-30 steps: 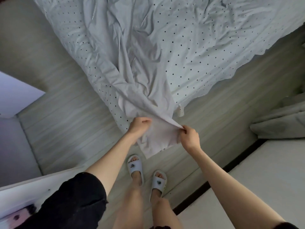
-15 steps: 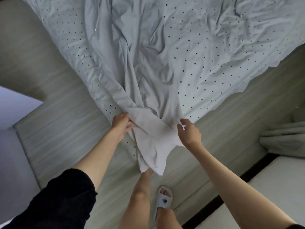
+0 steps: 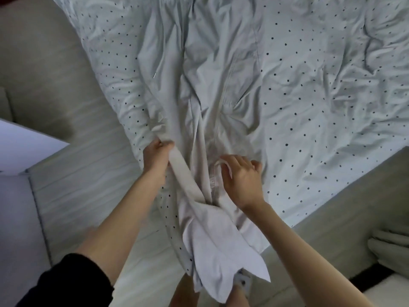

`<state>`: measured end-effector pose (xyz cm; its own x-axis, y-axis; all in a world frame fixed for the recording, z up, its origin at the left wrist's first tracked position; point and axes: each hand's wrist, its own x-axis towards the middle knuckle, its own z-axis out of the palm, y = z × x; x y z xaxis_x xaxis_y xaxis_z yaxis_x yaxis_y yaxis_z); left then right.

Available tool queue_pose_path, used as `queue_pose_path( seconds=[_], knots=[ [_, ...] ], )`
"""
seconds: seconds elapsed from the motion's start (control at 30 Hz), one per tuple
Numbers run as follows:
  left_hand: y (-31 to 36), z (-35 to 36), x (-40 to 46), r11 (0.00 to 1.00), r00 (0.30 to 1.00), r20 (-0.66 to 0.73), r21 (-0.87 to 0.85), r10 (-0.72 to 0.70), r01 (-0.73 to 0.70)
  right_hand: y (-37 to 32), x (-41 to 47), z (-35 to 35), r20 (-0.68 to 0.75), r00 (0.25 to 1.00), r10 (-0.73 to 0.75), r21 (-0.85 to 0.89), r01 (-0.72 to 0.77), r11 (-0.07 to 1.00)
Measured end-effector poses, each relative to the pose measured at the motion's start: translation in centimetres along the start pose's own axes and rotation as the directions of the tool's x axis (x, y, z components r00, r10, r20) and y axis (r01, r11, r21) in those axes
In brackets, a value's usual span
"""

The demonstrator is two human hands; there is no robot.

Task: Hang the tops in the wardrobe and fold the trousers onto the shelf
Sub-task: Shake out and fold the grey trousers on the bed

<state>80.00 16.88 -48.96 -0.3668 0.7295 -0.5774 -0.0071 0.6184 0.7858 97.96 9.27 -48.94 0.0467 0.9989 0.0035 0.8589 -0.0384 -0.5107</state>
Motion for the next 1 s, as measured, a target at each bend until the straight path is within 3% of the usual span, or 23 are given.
queue_pose_path(
  seconds=[0.1, 0.23, 0.3, 0.47, 0.53, 0.6, 0.67, 0.77, 0.87, 1.0],
  knots=[
    [1.7, 4.4, -3.4, 0.908, 0.944, 0.095, 0.258, 0.317, -0.331, 2.3, 2.5, -2.8, 0.005, 1.000, 0.019, 0.095, -0.019, 0.995],
    [2.7, 11.2, -7.0, 0.767, 0.841, 0.216, 0.344, 0.496, -0.542, 5.9, 6.5, -7.1, 0.119, 0.977, 0.179, 0.435, -0.213, 0.875],
    [2.3, 14.5, -8.2, 0.710, 0.794, 0.234, 0.357, 0.561, -0.607, 7.8, 8.6, -8.6, 0.213, 0.957, 0.197, 0.499, -0.280, 0.820],
    [-0.3, 20.7, -8.1, 0.665, 0.853, 0.301, 0.536, 0.426, -0.520, 12.3, 13.6, -10.8, 0.384, 0.918, 0.105, 0.429, -0.278, 0.859],
    [-0.4, 21.3, -7.7, 0.683, 0.863, 0.353, 0.530, 0.362, -0.503, 13.1, 14.8, -10.9, 0.424, 0.903, 0.070, 0.385, -0.250, 0.888],
    [0.8, 20.7, -7.3, 0.767, 0.928, 0.254, 0.525, 0.272, -0.368, 13.3, 16.2, -11.0, 0.462, 0.886, 0.030, 0.341, -0.209, 0.917],
    [2.6, 19.3, -5.3, 0.849, 0.974, 0.041, 0.484, 0.221, -0.213, 12.7, 17.9, -11.0, 0.488, 0.873, 0.003, 0.306, -0.175, 0.936],
    [5.8, 17.0, -1.0, 0.969, 0.978, -0.180, 0.241, 0.107, -0.062, 11.0, 21.4, -10.4, 0.474, 0.879, -0.049, 0.263, -0.088, 0.961],
    [8.5, 15.2, 3.7, 0.999, 0.943, -0.331, -0.005, -0.037, 0.037, 8.9, 25.5, -9.5, 0.444, 0.895, -0.049, 0.171, -0.031, 0.985],
    [12.1, 13.6, 9.1, 0.944, 0.945, -0.258, -0.307, -0.204, 0.120, 8.1, 30.5, -9.0, 0.344, 0.938, 0.040, 0.014, -0.047, 0.999]
  ],
)
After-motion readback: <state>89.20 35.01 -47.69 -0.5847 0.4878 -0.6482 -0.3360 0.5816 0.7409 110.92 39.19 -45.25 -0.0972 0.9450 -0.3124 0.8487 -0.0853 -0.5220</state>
